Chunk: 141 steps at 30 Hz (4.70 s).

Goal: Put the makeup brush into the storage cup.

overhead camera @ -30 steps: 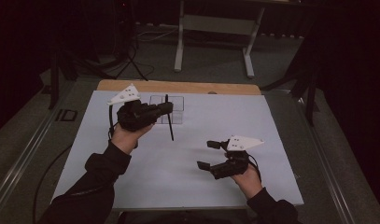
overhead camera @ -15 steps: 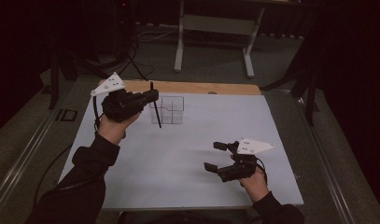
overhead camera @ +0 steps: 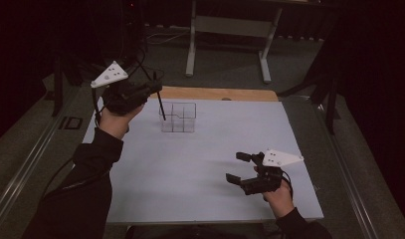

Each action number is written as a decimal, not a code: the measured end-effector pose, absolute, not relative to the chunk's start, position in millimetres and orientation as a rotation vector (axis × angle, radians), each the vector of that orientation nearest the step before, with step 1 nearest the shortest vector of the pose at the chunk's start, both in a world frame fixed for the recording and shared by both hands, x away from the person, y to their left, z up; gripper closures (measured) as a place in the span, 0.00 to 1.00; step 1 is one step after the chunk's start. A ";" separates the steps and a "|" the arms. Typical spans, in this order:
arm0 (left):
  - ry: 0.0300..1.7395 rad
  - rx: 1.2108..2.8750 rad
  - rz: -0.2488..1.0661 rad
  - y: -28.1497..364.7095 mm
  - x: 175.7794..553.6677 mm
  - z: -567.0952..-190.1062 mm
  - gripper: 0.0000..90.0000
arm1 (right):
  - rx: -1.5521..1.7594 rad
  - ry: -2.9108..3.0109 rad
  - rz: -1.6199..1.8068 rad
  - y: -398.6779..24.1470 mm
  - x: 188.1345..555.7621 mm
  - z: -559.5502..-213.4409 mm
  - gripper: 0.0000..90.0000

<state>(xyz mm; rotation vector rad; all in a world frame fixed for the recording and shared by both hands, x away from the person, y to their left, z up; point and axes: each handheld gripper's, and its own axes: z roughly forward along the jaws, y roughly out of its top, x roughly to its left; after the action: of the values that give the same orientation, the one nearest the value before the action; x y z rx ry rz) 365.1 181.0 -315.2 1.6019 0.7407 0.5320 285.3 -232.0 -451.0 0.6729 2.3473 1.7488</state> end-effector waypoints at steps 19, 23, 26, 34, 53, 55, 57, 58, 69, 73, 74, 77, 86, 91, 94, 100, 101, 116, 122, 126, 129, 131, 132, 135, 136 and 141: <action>0.764 1.592 0.653 173.9 406.7 -330.4 0.96 | 0.682 2.306 1.767 -236.7 288.1 -450.5 0.16; 0.786 1.581 0.664 174.4 413.2 -338.1 0.96 | 0.683 2.306 1.769 -237.2 288.4 -450.8 0.16; 0.801 1.574 0.669 174.6 418.6 -343.6 0.96 | 0.687 2.311 1.769 -236.9 288.5 -451.3 0.16; 0.852 1.572 0.691 171.5 430.3 -360.2 0.96 | 0.684 2.318 1.771 -236.5 288.8 -452.4 0.16; 0.928 1.570 0.700 168.8 450.5 -396.8 0.95 | 0.672 2.340 1.764 -234.6 288.0 -454.8 0.16; 0.933 1.561 0.690 169.3 452.0 -399.6 0.95 | 0.671 2.339 1.766 -234.7 287.7 -454.6 0.16; 0.923 1.561 0.691 169.3 453.4 -402.2 0.95 | 0.672 2.338 1.766 -234.9 287.6 -454.3 0.16; 0.924 1.566 0.701 168.4 453.6 -403.8 0.95 | 0.674 2.338 1.769 -235.1 287.7 -454.5 0.16; 0.980 1.587 0.671 166.5 458.9 -421.9 0.95 | 0.672 2.346 1.764 -234.8 288.4 -456.0 0.16; 0.994 1.599 0.666 165.0 459.5 -426.4 0.95 | 0.675 2.344 1.765 -235.3 288.6 -456.2 0.16; 0.997 1.600 0.655 164.9 460.1 -427.7 0.95 | 0.677 2.345 1.765 -235.3 288.7 -456.3 0.16; 1.007 1.600 0.655 164.5 460.7 -430.3 0.95 | 0.677 2.344 1.765 -235.3 288.8 -456.3 0.16; 1.047 1.607 0.630 163.1 463.3 -438.8 0.95 | 0.680 2.343 1.768 -235.9 288.9 -456.2 0.16; 1.048 1.620 0.623 161.2 464.6 -439.9 0.95 | 0.681 2.342 1.765 -236.1 289.1 -456.1 0.16; 1.051 1.636 0.589 161.1 467.2 -440.7 0.92 | 0.681 2.340 1.766 -236.3 289.1 -455.8 0.16; 1.133 1.635 0.622 159.2 467.4 -434.3 0.41 | 0.679 2.338 1.769 -236.7 289.4 -455.7 0.16; 1.142 1.623 0.627 159.8 466.9 -432.6 0.37 | 0.681 2.339 1.769 -236.7 289.4 -455.7 0.16; 1.185 1.622 0.520 164.4 455.5 -412.6 0.01 | 0.681 2.332 1.768 -236.3 290.0 -454.8 0.16; 1.131 1.655 0.540 163.4 445.4 -408.0 0.00 | 0.691 2.326 1.773 -237.6 291.0 -455.0 0.16; 1.116 1.669 0.560 162.3 437.0 -405.6 0.00 | 0.692 2.325 1.772 -237.6 291.5 -455.1 0.16; 1.110 1.668 0.567 163.1 430.1 -403.4 0.00 | 0.689 2.327 1.772 -237.0 291.3 -454.9 0.16; 1.113 1.678 0.576 163.4 425.6 -403.1 0.00 | 0.689 2.327 1.773 -236.9 291.4 -454.8 0.16; 1.113 1.682 0.579 163.6 423.6 -403.1 0.00 | 0.690 2.327 1.773 -236.9 291.4 -454.8 0.16; 1.112 1.679 0.542 166.2 418.2 -402.4 0.00 | 0.694 2.327 1.772 -237.0 291.7 -455.1 0.16; 1.108 1.673 0.530 167.0 416.4 -402.0 0.00 | 0.694 2.327 1.771 -236.9 291.8 -455.1 0.16; 1.102 1.670 0.520 171.2 404.7 -400.7 0.00 | 0.691 2.327 1.767 -236.7 291.6 -455.1 0.16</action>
<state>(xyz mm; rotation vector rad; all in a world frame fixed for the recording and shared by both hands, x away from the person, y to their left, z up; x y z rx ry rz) 404.7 171.2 -400.7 1.6697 1.1017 0.5204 291.6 -236.7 -455.1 0.6910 2.3268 1.7670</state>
